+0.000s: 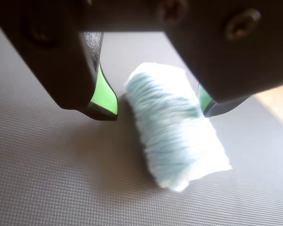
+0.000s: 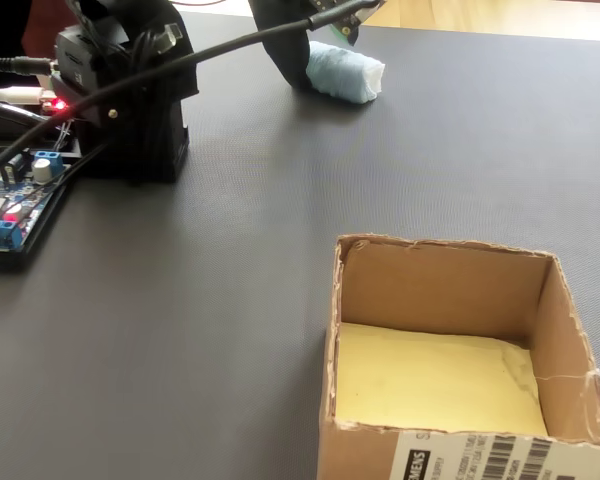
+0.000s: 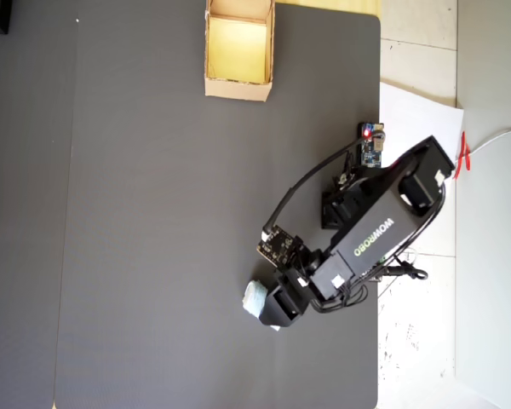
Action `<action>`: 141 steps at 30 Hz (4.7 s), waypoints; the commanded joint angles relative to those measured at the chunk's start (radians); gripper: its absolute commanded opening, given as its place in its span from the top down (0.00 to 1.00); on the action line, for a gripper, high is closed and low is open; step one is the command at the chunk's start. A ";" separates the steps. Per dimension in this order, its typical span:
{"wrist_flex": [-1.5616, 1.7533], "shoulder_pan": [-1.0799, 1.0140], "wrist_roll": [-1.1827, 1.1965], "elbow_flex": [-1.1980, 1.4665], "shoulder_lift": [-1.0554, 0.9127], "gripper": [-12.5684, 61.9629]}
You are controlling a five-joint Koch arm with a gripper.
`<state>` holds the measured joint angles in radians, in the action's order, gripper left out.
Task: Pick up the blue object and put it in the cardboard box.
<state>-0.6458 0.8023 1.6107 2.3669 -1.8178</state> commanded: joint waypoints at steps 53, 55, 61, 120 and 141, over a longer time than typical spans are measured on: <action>0.618 -0.337 0.035 0.153 -0.201 0.76; 0.664 -0.400 0.035 0.195 -0.252 0.76; 0.727 -0.523 0.032 0.222 -0.305 0.76; 0.735 -1.644 -0.060 -0.216 0.071 0.38; 0.815 -1.218 -0.058 0.091 -0.328 0.37</action>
<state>0.0675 -0.4556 1.5309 2.4943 -2.1031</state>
